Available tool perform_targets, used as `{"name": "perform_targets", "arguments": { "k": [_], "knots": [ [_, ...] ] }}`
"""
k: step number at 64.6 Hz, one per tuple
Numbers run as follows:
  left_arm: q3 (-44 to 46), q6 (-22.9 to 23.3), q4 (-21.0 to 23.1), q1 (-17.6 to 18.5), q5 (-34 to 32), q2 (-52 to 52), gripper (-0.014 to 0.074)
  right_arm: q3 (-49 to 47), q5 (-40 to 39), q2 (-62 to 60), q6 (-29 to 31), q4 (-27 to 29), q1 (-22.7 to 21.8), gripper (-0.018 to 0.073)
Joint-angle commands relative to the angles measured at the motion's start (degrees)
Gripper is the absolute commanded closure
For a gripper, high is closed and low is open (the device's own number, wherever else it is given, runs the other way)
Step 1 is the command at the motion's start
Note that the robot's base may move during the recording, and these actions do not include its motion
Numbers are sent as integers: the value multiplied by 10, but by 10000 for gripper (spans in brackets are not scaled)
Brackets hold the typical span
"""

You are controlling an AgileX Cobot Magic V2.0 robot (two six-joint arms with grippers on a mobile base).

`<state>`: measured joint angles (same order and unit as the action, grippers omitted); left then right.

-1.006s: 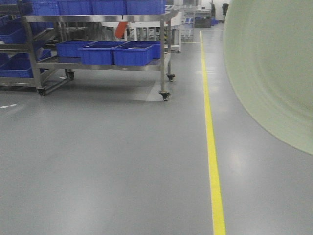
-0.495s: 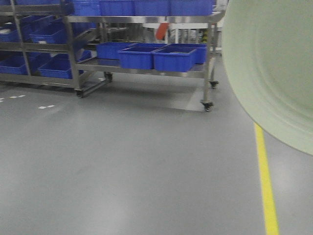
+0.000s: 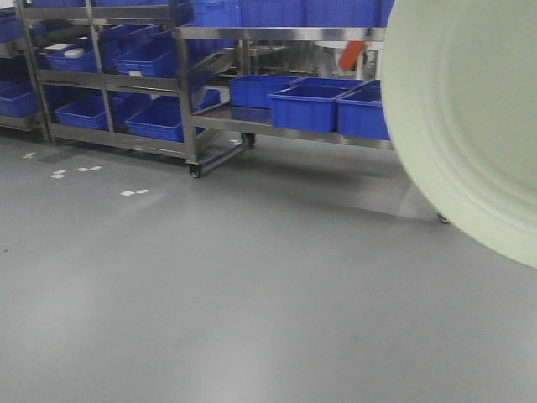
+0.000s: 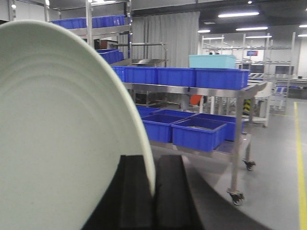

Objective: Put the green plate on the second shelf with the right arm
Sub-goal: 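Drive the base across the floor holding the plate in the right gripper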

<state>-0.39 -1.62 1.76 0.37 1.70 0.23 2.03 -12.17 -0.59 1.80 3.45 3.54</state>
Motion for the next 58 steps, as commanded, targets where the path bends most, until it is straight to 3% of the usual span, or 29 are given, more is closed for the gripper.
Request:
{"name": "perform_targets", "arguments": {
  "k": [1, 58],
  "knots": [
    [-23, 1, 2, 2, -51, 10, 466, -15, -65, 4, -2, 5, -1, 503],
    [-23, 1, 2, 2, -51, 10, 466, -15, -65, 4, -2, 5, -1, 503]
  ]
}}
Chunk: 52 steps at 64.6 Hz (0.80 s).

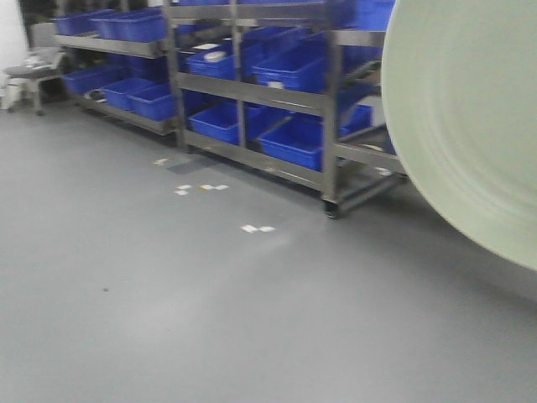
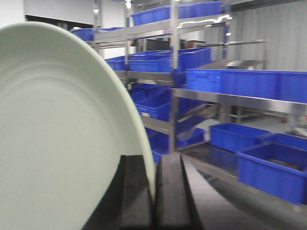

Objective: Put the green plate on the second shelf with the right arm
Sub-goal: 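Drive the base across the floor holding the plate in the right gripper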

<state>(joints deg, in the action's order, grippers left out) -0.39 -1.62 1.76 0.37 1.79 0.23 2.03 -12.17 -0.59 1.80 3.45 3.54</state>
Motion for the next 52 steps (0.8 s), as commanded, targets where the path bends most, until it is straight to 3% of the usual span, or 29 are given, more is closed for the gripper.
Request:
{"name": "perform_targets", "arguments": {
  "k": [1, 52],
  "knots": [
    [-23, 1, 2, 2, -52, 10, 466, -15, -65, 4, -2, 5, -1, 503],
    [-23, 1, 2, 2, -52, 10, 466, -15, -65, 4, -2, 5, -1, 503]
  ]
}}
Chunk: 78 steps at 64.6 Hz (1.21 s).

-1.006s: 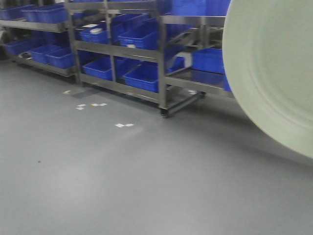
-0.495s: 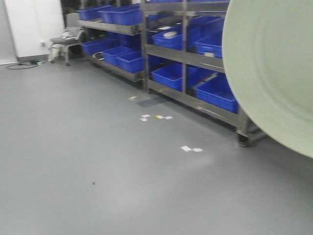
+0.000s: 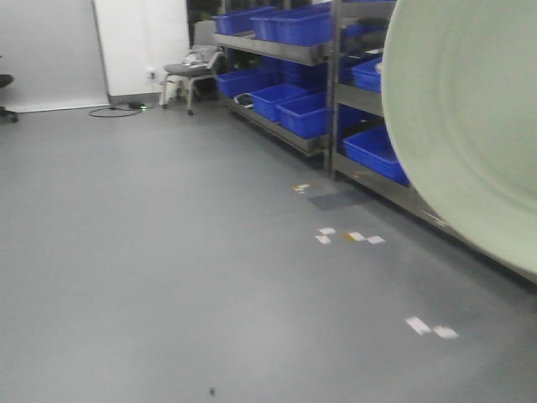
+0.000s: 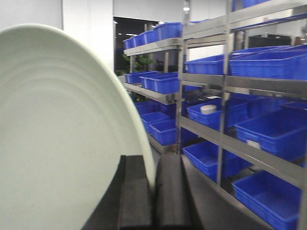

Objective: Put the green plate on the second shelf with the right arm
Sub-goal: 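Drive the base across the floor holding the plate in the right gripper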

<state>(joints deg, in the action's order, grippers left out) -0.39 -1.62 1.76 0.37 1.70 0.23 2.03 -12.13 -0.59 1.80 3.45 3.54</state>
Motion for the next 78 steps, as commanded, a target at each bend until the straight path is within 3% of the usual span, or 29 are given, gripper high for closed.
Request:
{"name": "perform_targets", "arguments": {
  "k": [1, 78],
  "knots": [
    [-23, 1, 2, 2, -51, 10, 466, -15, -66, 4, -2, 5, -1, 503],
    [-23, 1, 2, 2, -51, 10, 466, -15, -66, 4, -2, 5, -1, 503]
  ]
}}
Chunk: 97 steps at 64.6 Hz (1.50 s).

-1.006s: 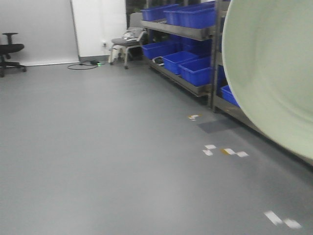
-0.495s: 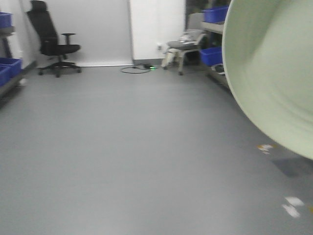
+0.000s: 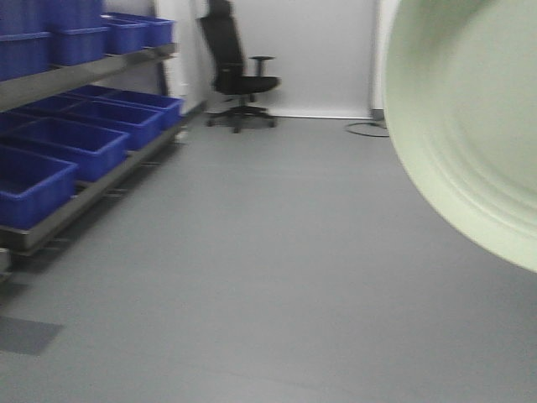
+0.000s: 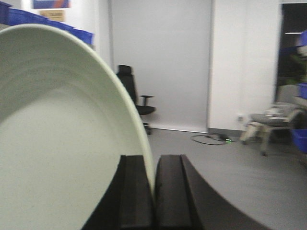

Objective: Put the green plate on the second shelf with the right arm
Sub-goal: 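Drive the base across the floor holding the plate in the right gripper, then approach the rack of blue bins with the plate held up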

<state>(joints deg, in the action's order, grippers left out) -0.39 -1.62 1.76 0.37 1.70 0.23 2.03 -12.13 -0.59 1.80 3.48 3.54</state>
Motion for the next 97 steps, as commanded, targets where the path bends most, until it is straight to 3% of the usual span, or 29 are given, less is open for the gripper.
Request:
{"name": "perform_targets", "arguments": {
  "k": [1, 97],
  "knots": [
    [-23, 1, 2, 2, -51, 10, 466, -15, -66, 4, -2, 5, -1, 503],
    [-23, 1, 2, 2, -51, 10, 466, -15, -66, 4, -2, 5, -1, 503]
  ]
}}
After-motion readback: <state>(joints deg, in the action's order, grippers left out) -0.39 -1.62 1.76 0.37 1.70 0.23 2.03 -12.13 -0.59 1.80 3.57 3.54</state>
